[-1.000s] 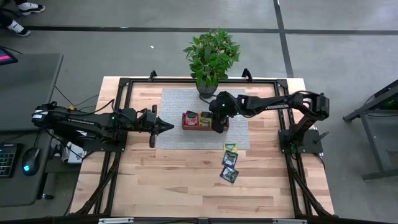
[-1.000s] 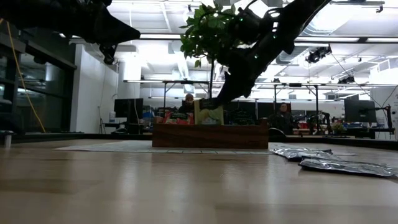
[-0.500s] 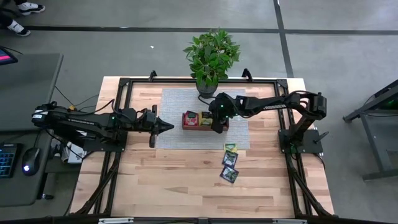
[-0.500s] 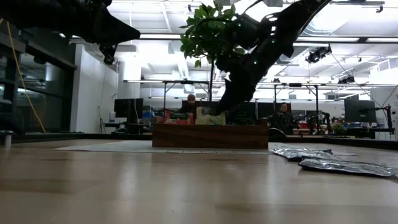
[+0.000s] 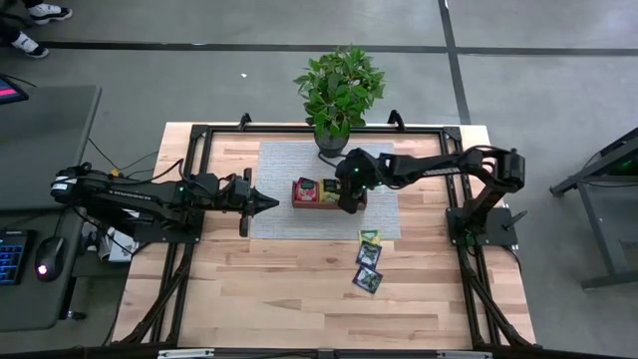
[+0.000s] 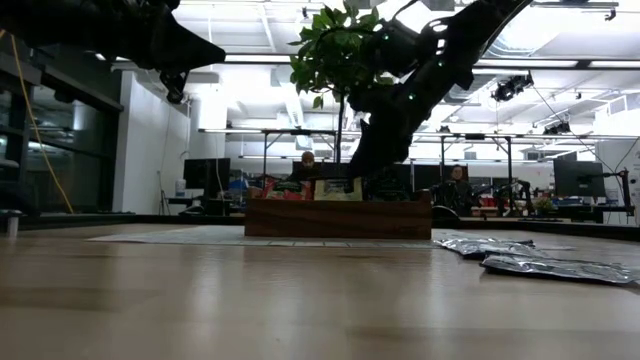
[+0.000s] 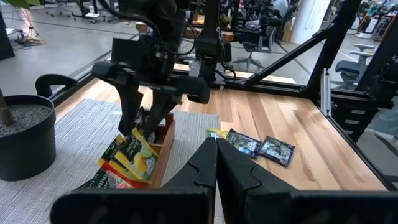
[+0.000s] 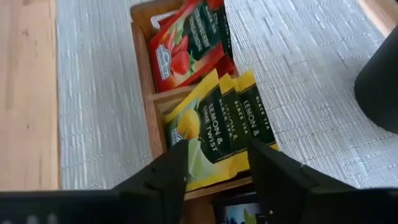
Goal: Pick & Place Tea
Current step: Put the violet tea bag into the right section of the wooden organizer
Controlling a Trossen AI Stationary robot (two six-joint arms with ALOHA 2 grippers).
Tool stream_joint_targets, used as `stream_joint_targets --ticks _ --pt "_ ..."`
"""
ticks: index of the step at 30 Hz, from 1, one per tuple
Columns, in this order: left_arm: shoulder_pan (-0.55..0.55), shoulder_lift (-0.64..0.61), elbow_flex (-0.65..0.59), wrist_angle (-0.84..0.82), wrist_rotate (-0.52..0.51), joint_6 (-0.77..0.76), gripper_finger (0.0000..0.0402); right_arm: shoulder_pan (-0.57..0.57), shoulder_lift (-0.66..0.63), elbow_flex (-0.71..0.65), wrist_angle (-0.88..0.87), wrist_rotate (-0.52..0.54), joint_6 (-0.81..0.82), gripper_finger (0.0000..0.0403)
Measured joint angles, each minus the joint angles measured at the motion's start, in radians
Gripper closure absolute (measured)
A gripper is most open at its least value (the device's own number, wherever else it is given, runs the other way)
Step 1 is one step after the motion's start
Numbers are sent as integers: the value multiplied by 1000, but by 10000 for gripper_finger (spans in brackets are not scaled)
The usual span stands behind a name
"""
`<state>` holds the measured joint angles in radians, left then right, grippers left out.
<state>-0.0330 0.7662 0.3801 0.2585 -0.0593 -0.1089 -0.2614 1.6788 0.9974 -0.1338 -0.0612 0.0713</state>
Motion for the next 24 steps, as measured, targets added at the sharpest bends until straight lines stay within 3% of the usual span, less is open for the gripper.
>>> stream_joint_targets --ticks 5,12,20,24 --pt "0 0 0 -2 3 0 401 0 -51 0 -24 1 27 214" --pt "0 0 0 -8 20 0 401 26 -173 0 -174 -27 97 210" --pt "0 5 0 -15 20 3 401 196 -232 0 -458 9 191 210" --pt "0 51 0 -23 2 -38 401 281 -232 -62 -457 28 310 210"
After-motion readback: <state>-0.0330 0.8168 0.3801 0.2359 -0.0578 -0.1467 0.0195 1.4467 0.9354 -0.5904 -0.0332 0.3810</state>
